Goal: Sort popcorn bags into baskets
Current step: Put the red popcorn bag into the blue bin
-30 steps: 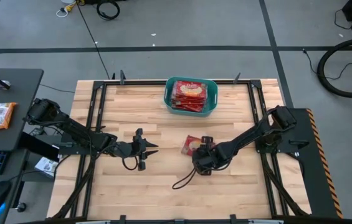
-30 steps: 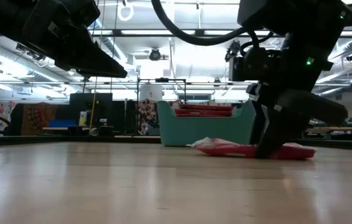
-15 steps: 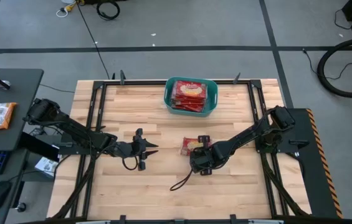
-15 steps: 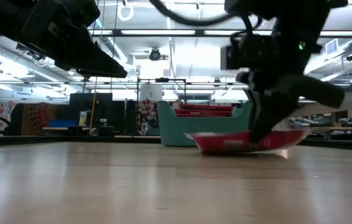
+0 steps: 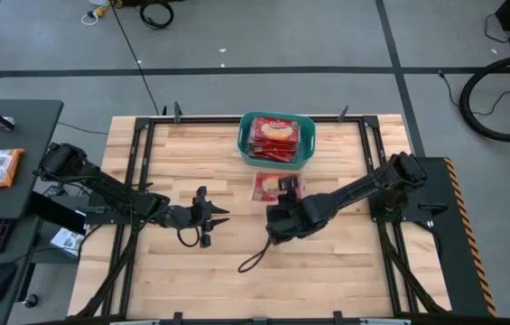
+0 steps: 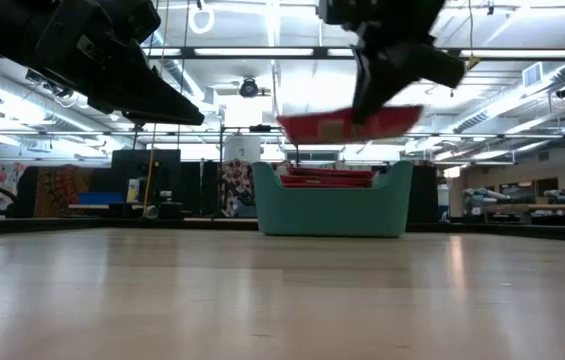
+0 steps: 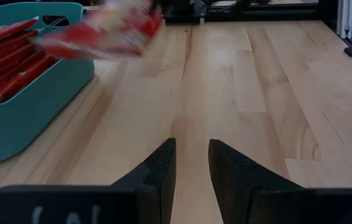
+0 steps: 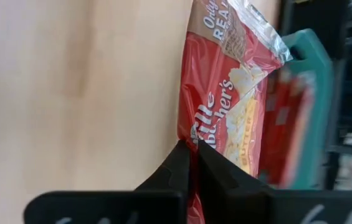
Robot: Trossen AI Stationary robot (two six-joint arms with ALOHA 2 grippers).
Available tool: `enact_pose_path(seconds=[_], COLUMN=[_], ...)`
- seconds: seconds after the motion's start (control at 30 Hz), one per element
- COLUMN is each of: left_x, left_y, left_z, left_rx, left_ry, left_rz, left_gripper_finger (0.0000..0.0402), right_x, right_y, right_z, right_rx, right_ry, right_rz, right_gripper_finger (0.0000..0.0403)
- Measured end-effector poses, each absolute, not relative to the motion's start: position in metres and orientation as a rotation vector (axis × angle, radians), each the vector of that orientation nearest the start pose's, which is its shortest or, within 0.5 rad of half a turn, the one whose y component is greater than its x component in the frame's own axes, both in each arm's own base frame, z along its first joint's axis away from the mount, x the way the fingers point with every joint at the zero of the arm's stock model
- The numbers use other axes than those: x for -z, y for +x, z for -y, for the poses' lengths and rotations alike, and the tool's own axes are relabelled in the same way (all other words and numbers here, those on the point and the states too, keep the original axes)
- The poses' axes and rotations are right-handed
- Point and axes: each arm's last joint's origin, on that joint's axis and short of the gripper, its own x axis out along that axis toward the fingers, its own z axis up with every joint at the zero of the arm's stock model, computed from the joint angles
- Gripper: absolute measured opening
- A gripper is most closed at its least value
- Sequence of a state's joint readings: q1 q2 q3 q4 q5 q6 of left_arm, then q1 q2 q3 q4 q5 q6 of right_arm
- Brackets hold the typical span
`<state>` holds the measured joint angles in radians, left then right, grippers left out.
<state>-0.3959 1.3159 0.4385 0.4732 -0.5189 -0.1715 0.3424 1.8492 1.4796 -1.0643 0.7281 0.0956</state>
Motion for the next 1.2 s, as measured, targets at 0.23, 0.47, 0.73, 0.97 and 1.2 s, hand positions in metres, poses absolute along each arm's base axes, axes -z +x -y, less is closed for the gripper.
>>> enact_pose_path(seconds=[0.23, 0.47, 0.73, 0.97, 1.2], left_x=[-0.172, -0.172, -0.172, -0.172, -0.172], left_y=[0.228, 0.228, 0.228, 0.228, 0.228], left_z=[0.08, 0.08, 0.08, 0.08, 0.08], left_rx=[-0.151, -0.151, -0.151, -0.151, -0.15], left_ry=[0.009, 0.01, 0.01, 0.012, 0.02], left_rz=[-0.351, -0.351, -0.351, -0.351, -0.351], left_gripper_finger=[0.0101, 0.0101, 0.0101, 0.0101, 0.0101], right_x=[-0.256, -0.277, -0.274, -0.254, -0.255], right_y=[0.348, 0.348, 0.352, 0.337, 0.332], right_z=[-0.055, 0.016, 0.092, 0.132, 0.154], right_rx=[0.403, 0.384, 0.297, 0.278, 0.259], right_ry=[-0.734, -0.666, -0.576, -0.519, -0.505], right_rz=[-1.273, -1.297, -1.224, -1.268, -1.225], right_gripper_finger=[0.0025, 0.0024, 0.0024, 0.0025, 0.0039])
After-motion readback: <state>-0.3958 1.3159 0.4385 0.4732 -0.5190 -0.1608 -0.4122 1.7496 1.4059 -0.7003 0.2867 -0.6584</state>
